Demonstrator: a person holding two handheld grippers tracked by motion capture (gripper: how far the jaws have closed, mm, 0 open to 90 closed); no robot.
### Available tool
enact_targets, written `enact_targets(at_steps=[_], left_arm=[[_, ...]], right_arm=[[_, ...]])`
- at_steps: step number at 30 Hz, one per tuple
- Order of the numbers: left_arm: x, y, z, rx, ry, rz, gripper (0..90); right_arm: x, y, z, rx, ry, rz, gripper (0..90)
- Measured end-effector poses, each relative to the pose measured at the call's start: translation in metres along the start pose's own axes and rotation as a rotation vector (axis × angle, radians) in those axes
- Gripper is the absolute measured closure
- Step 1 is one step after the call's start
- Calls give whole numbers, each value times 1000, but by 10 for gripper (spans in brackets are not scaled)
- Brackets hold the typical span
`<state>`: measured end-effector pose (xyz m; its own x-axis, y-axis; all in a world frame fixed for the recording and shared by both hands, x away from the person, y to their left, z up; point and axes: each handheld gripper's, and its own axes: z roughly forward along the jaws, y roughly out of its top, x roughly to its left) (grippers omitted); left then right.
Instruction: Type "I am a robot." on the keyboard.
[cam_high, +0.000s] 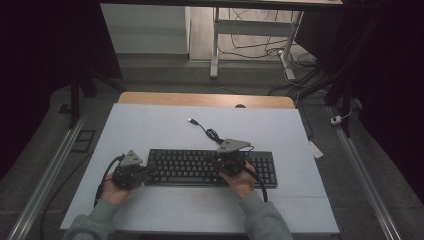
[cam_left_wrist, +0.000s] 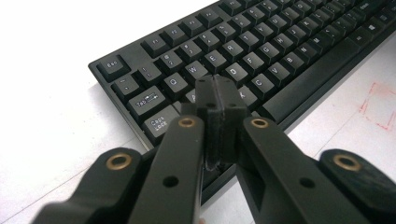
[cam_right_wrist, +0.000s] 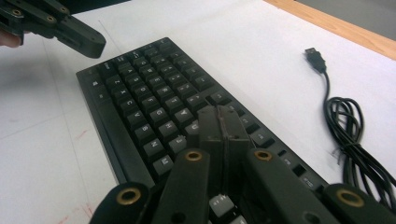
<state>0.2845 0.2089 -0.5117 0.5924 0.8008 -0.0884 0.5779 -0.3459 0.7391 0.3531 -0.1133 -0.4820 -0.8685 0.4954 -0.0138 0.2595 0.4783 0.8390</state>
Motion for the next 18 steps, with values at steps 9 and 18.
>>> enact_targets(at_steps=[9,18], left_arm=[[0,-3,6,35,2,-6,887],[3,-5,9,53,22,-7,886]], right_arm=[[1,1,15,28,15,-2,897],[1,1,27,56,10,-9,896]])
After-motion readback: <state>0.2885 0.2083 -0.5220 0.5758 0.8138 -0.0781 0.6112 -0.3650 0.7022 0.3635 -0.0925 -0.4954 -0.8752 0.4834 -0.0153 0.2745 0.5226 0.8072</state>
